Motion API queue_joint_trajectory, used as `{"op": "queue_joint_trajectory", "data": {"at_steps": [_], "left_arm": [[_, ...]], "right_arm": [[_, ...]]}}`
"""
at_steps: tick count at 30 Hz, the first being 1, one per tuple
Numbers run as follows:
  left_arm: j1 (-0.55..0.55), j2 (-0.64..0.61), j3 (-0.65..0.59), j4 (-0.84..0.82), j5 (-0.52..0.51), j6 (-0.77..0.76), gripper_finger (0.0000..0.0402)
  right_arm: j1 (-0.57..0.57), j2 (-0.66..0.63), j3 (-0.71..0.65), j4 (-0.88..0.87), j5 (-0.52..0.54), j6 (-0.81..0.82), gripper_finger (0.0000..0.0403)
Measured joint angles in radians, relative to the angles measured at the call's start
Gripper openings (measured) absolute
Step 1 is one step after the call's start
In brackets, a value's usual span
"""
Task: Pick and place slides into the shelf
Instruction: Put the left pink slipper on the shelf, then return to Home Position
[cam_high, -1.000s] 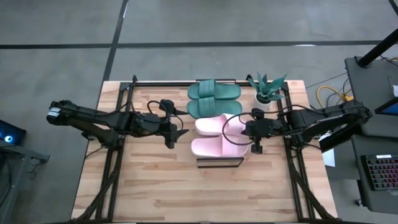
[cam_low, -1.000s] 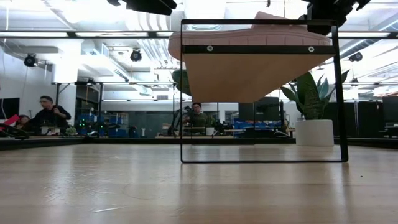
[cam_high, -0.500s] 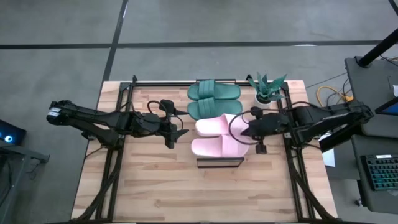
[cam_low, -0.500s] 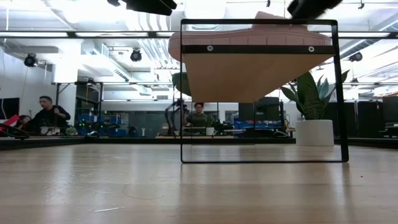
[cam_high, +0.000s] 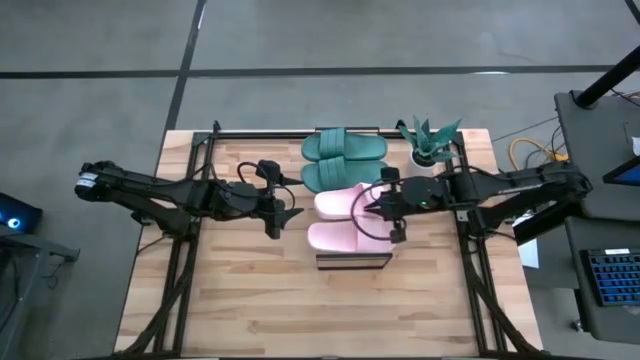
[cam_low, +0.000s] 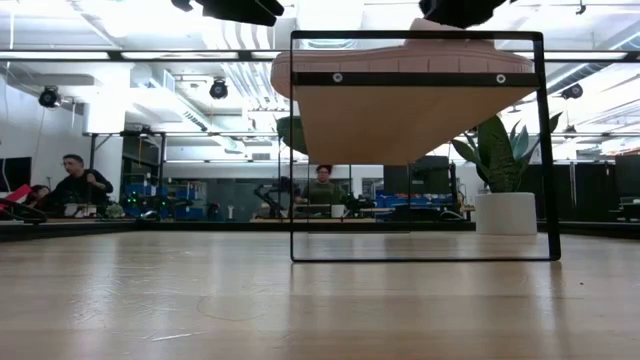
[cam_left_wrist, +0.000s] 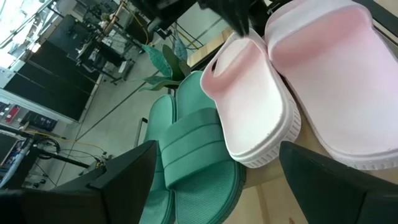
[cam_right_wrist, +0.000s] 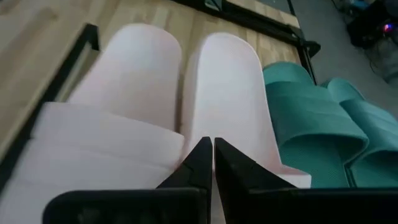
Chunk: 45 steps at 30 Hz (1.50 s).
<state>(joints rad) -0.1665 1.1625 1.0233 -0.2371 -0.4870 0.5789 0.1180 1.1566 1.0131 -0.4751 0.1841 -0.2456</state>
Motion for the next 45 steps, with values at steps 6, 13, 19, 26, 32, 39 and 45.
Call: {"op": "queue_joint_trajectory", "data": {"at_steps": [6, 13, 19, 26, 32, 39, 45], "left_arm": [[0.0, 0.0, 0.0, -0.014, 0.0, -0.001, 0.0322], [0.0, 0.0, -0.002, -0.021, 0.0, -0.024, 0.0322], [0.001, 0.0, -0.002, -0.021, 0.0, -0.024, 0.0322], [0.001, 0.0, -0.003, -0.02, 0.0, -0.024, 0.0322], [-0.001, 0.0, -0.001, -0.013, 0.0, -0.05, 0.0322], [-0.013, -0.049, -0.011, -0.014, 0.007, -0.233, 0.0322], [-0.055, -0.119, -0.066, -0.022, 0.064, -0.286, 0.0292]], "right_arm": [[-0.04, 0.055, 0.046, -0.042, -0.001, 0.001, 0.0009], [-0.062, 0.107, 0.049, -0.032, -0.013, 0.001, 0.0008], [-0.07, 0.16, 0.047, -0.027, -0.035, -0.003, 0.0008], [-0.071, 0.151, 0.098, -0.034, -0.031, -0.006, 0.0008], [-0.07, 0.077, 0.193, -0.018, -0.026, -0.014, 0.0008], [-0.035, -0.086, 0.148, 0.054, 0.122, -0.042, 0.0008], [-0.008, -0.226, -0.012, 0.173, 0.138, -0.047, 0.0008]]}}
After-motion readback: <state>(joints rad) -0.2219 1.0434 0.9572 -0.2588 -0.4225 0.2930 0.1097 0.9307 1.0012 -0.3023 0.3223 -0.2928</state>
